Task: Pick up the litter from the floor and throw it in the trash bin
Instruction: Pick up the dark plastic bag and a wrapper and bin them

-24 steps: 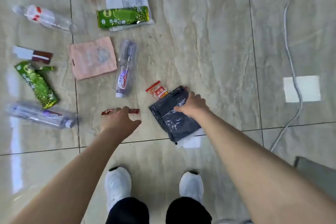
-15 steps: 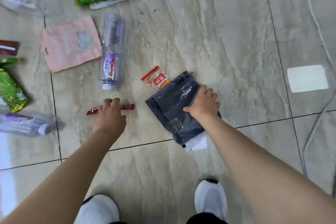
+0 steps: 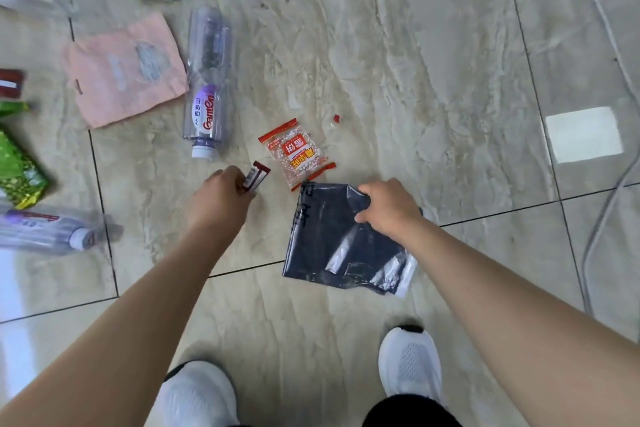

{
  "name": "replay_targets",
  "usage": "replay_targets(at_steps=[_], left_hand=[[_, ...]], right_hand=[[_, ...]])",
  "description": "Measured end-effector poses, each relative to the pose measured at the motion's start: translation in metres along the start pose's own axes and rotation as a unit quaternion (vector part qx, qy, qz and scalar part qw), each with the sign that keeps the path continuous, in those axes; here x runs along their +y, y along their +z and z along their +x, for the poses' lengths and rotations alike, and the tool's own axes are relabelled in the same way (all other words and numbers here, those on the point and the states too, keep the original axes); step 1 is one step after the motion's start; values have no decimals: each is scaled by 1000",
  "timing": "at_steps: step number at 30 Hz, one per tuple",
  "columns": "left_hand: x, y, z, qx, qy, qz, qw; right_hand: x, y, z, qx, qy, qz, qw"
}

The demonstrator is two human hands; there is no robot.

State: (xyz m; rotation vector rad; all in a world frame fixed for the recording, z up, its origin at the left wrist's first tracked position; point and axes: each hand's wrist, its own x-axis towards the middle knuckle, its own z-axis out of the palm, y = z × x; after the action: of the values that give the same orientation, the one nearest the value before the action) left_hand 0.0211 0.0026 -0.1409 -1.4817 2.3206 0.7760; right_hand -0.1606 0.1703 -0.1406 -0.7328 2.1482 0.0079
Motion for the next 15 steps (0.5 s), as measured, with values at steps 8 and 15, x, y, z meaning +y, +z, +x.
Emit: replay_targets(at_steps=[8, 15], left_hand=[[71, 12, 71, -17, -79, -115, 990], [70, 27, 92, -42, -79, 9, 996]], right_hand=[[8, -21, 25, -65, -37, -43, 996], [17, -28, 43, -70, -45, -49, 995]])
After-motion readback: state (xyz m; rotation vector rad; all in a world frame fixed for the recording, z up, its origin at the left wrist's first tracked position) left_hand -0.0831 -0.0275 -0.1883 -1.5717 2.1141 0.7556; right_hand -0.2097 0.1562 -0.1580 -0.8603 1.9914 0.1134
